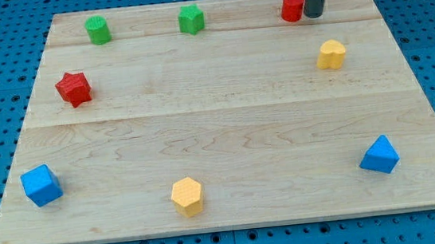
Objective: Push the red circle towards green star
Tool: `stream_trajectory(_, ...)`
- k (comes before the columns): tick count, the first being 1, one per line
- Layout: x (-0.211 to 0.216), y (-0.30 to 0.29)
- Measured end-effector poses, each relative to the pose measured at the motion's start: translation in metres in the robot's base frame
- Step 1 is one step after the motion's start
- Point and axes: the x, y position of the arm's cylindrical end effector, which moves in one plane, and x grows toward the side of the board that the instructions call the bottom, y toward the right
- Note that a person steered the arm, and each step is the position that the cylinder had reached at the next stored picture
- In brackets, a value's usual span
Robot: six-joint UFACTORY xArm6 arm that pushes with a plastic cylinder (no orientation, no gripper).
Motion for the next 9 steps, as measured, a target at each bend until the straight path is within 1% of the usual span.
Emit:
stream_trajectory(1, -0.022, 0.02)
stream_trajectory(2, -0.027, -0.019)
stream_trajectory(3, -0.023, -0.061)
stream_trajectory(4, -0.022, -0.075)
stream_trajectory(5, -0.002, -0.046)
stream_trajectory(6, -0.001, -0.076)
stream_trajectory(7, -0.015, -0.116)
stream_trajectory(8, -0.038, -0.116)
stream_trajectory(9, -0.049, -0.108)
